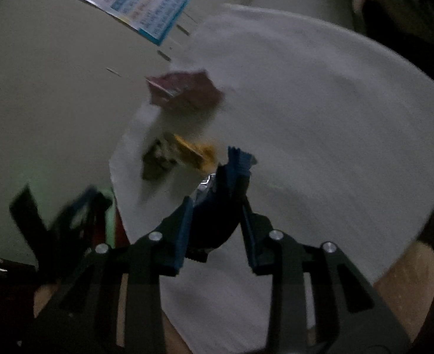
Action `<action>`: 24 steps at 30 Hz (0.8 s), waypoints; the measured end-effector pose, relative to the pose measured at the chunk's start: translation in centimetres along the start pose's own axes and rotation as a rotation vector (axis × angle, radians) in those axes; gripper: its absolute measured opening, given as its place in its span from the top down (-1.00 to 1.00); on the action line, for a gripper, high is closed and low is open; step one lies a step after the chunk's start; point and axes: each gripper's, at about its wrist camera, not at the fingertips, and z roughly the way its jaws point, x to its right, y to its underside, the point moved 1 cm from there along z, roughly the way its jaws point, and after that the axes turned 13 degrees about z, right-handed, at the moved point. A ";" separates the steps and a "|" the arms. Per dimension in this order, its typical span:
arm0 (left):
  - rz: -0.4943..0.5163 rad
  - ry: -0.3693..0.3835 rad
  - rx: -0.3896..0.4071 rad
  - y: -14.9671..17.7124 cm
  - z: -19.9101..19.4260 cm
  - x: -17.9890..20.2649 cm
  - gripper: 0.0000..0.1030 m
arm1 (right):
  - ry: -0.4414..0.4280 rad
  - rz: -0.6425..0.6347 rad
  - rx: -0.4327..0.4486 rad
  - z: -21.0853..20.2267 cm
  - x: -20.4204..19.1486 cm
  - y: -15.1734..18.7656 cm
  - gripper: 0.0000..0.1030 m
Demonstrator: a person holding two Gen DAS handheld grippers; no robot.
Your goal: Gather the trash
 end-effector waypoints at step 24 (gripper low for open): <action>0.270 -0.021 -0.306 -5.3 10.9 3.1 -0.48 | 0.024 0.016 0.064 -0.6 3.0 0.7 -0.28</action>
